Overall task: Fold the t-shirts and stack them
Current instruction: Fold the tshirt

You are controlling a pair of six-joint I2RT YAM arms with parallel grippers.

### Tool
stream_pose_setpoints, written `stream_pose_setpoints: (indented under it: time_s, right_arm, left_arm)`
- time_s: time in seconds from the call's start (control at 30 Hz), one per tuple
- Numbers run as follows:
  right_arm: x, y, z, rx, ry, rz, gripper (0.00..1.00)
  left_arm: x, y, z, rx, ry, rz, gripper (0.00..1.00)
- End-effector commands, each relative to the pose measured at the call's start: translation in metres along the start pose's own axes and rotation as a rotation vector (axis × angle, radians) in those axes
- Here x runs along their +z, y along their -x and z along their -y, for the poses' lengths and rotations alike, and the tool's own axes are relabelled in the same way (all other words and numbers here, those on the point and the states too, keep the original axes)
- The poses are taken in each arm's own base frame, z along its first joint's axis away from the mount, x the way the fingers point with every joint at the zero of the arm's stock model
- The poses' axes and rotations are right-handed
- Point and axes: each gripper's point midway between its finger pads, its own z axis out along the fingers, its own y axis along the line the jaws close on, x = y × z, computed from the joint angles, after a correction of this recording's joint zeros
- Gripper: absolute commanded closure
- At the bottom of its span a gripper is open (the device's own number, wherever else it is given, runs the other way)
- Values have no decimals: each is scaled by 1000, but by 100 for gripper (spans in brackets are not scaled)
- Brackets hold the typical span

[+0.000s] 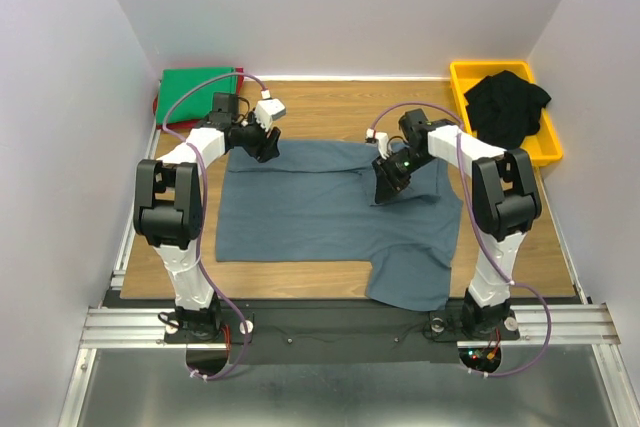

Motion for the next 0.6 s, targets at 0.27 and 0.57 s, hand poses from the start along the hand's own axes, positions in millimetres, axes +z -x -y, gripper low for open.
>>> stream_pose_setpoints:
  time_s: [0.27, 0.57]
  right_arm:
    - [-84, 23, 36, 21, -260, 116, 52]
    - [-141, 57, 146, 164, -528, 260, 60]
  left_arm:
    - [-10, 6, 6, 34, -16, 20, 36]
    - [-3, 8, -15, -31, 71, 18, 36]
